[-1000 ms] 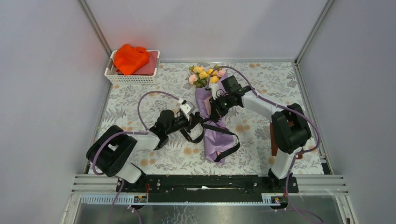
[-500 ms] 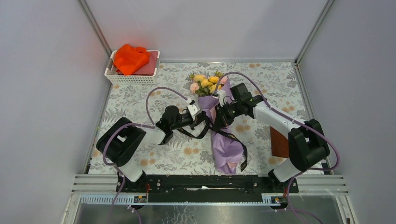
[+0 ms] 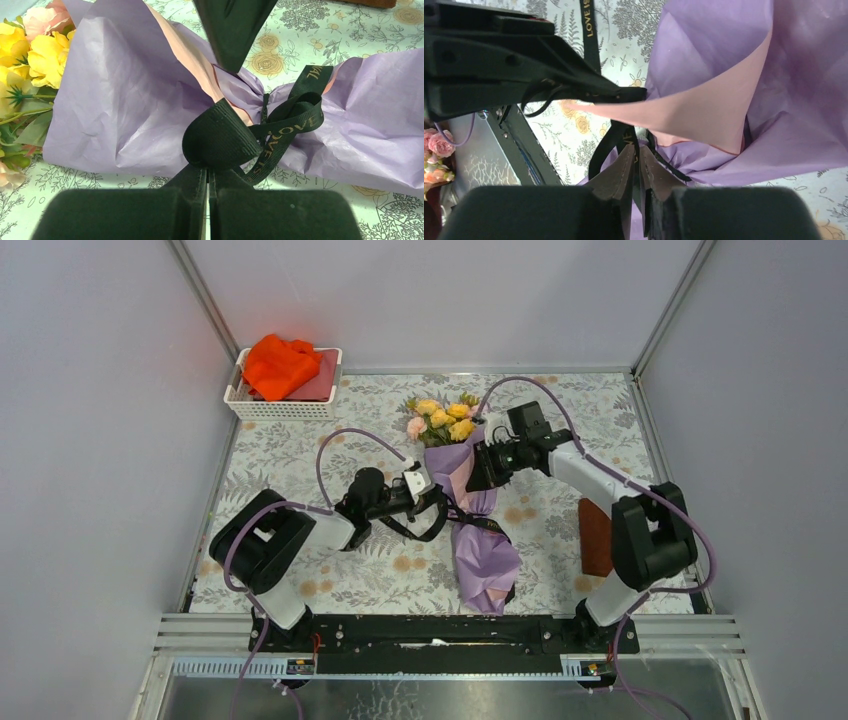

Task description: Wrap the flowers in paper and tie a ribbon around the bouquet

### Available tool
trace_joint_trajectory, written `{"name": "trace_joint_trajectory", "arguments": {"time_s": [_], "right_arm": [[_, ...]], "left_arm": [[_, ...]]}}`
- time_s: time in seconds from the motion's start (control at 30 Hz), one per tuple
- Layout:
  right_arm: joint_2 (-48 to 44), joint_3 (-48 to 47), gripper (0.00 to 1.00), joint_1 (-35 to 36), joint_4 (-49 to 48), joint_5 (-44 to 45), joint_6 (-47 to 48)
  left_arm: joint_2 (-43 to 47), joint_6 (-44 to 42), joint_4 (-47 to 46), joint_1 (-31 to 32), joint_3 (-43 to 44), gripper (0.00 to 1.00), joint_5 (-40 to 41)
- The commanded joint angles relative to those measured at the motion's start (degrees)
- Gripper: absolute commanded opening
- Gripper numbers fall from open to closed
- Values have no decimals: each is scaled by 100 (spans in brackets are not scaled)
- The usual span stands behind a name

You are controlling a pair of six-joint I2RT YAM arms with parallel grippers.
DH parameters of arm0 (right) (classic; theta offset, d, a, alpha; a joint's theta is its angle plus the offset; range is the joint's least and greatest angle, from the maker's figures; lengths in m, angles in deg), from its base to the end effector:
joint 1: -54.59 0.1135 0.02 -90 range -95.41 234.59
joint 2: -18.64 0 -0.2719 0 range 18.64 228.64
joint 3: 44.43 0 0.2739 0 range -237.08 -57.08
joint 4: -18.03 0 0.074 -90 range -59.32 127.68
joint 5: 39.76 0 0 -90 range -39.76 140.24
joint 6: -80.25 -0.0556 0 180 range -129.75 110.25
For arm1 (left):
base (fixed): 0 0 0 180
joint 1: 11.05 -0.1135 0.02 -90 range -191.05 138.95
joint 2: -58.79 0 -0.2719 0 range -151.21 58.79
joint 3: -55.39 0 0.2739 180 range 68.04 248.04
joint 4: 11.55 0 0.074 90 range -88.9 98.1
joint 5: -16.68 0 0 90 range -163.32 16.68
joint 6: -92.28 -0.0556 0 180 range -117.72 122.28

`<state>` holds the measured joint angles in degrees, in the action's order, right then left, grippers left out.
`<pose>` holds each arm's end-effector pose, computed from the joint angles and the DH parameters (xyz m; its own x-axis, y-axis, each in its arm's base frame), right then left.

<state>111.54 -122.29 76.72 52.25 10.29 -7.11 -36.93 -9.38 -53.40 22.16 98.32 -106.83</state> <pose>0.3334 0.1741 0.2256 -0.6699 -0.3106 -0.6743 -0.7086 0.5385 0.4559 0.2600 -0.2069 0.1431 0.0284 0.1828 -0.9827 0.9235 0.3714 0.0958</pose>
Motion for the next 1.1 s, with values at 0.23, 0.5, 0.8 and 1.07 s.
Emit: {"name": "trace_joint_trajectory", "arguments": {"time_s": [0.23, 0.5, 0.8, 1.07], "right_arm": [[597, 39, 10, 792, -476, -38, -114], [765, 298, 10, 1116, -507, 375, -181], [791, 392, 23, 1293, -742, 1214, -228], [606, 319, 26, 1311, -645, 1881, -79]], "left_arm": [[182, -121, -385, -29, -140, 0, -56], [210, -345, -207, -34, -174, 0, -10], [238, -317, -27, -36, -116, 0, 64], [266, -284, 21, -33, -120, 0, 32]]}}
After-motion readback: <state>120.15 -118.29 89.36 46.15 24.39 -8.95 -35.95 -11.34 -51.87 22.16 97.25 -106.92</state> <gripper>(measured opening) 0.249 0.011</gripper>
